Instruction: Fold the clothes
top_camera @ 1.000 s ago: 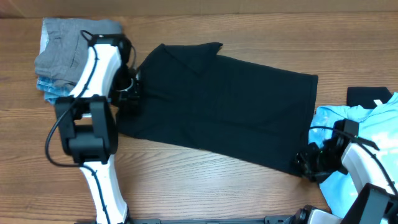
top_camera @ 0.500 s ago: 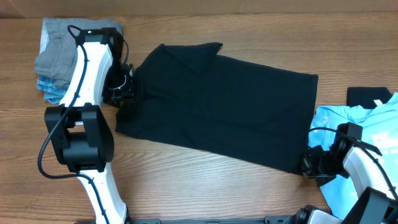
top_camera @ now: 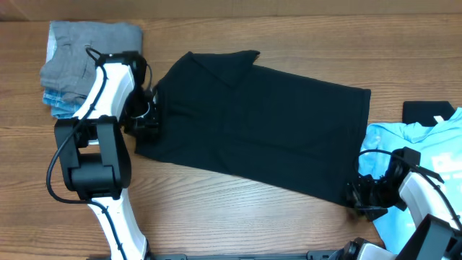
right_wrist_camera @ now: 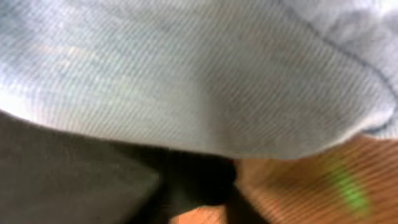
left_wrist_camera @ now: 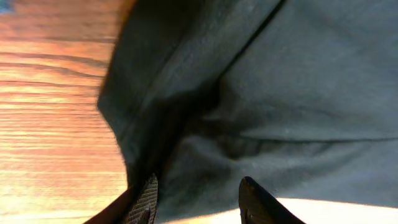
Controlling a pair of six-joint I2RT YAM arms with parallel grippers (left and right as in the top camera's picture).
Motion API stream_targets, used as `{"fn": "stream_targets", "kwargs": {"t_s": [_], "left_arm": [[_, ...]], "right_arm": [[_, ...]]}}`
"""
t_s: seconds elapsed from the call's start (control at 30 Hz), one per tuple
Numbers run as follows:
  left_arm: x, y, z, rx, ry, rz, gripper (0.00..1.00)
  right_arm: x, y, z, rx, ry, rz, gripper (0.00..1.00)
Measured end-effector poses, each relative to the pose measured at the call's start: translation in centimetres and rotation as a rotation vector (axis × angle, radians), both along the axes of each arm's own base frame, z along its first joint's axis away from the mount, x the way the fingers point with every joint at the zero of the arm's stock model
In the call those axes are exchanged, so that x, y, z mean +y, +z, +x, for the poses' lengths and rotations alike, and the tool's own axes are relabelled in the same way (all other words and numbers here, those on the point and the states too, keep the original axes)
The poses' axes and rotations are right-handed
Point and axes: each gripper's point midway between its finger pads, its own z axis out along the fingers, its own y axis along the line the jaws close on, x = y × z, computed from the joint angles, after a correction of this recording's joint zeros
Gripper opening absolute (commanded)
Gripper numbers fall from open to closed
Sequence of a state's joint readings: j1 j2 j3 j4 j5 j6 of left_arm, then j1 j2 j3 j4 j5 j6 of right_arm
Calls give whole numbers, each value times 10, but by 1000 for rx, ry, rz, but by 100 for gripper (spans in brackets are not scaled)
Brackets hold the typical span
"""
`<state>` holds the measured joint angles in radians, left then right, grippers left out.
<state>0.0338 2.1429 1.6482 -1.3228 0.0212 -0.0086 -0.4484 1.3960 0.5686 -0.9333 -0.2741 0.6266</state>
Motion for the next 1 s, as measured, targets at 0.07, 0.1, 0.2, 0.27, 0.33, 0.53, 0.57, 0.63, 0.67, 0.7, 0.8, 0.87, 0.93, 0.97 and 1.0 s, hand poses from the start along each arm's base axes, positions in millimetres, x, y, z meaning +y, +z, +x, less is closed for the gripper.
{"fn": "stream_targets", "kwargs": {"t_s": [0.07,0.1,0.2,0.27,0.33,0.53,0.57,0.63,0.67,0.7,0.8,0.87,0.93,0.97,1.0], "left_arm": [[0,-8,-9,25,-1,2,45],[0,-10,-11,31,-1,2,44],[0,-14,-15,43,-1,2,44],[0,-15,-15,42,-1,2,44],[0,-15,-15,42,-1,2,45],[0,-15,-15,43,-1,1,47],[0,-15,-15,43,0,0,47],[-2,-15,-15,42,2,-9,47],[-3,-14,-15,42,4,-14,47],[-4,-14,-14,40,9,-19,47],[-8,-11,-8,20,25,-39,49],[-9,-8,-2,-2,30,-47,50],[-9,-9,5,-31,32,-48,53],[-9,-10,10,-51,32,-46,55],[-8,-11,17,-79,32,-42,56]], "right_arm": [[-1,0,1,-4,-14,0,5],[-1,0,1,-6,-10,2,4],[-7,3,-2,22,-10,-22,4],[-18,8,0,38,-6,-72,4],[-28,13,6,33,-1,-117,4],[-37,19,12,16,25,-153,49],[-36,19,14,5,44,-149,51],[-32,20,17,-19,68,-126,54],[-31,20,18,-28,77,-115,55],[-29,21,19,-37,83,-105,55],[-28,27,28,-73,95,-90,56],[-31,35,37,-99,98,-91,57],[-35,47,48,-130,100,-95,58],[-36,53,52,-142,102,-95,59],[-37,60,58,-160,102,-96,59]]}}
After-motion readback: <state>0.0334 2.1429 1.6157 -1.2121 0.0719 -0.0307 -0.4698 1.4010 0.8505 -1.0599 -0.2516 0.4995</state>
